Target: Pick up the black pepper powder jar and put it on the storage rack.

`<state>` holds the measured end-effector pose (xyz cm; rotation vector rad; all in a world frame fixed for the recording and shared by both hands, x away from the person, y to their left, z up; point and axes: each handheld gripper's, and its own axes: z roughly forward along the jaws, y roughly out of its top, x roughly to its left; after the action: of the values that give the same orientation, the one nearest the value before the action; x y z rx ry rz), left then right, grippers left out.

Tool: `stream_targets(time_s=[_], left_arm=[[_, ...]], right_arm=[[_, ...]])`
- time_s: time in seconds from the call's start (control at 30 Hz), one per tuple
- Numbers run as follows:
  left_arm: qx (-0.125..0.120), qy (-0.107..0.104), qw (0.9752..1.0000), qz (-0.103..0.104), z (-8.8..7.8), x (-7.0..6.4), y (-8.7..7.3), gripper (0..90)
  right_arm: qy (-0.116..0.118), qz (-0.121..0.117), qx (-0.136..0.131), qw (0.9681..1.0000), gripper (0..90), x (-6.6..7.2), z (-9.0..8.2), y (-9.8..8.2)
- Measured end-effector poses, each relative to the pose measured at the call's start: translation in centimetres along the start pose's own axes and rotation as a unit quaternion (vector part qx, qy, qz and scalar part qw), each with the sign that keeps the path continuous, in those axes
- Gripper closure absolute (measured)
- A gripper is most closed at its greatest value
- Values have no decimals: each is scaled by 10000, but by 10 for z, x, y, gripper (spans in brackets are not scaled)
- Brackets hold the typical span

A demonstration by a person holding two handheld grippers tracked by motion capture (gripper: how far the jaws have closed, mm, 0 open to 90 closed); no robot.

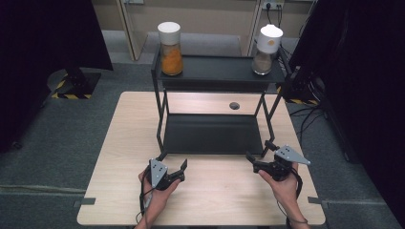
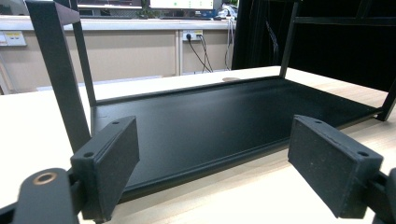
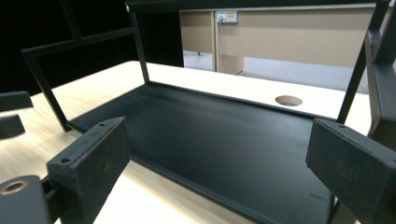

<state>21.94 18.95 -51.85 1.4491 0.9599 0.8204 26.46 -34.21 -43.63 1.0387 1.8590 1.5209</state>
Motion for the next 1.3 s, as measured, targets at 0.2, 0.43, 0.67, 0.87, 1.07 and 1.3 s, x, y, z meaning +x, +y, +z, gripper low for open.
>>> stream_targets(time_s=[0.2,0.43,0.67,0.87,1.07,1.3], left_arm=[[-1,-2,10000,-3,0,0,0,160],[-8,-3,10000,10,0,0,0,160],[-6,0,10000,4,0,0,0,160],[-10,1,10000,6,0,0,0,160],[-14,0,10000,10,0,0,-1,160],[-13,-2,10000,8,0,0,0,160]], right_arm=[[-47,42,76,10000,65,0,-2,-7],[-116,61,129,9998,65,0,-5,-14],[-150,86,191,9997,65,-1,-5,-21],[-195,108,219,9995,65,-1,-7,-24],[-233,125,255,9993,65,-1,-9,-29],[-257,108,267,9993,64,1,-9,-35]])
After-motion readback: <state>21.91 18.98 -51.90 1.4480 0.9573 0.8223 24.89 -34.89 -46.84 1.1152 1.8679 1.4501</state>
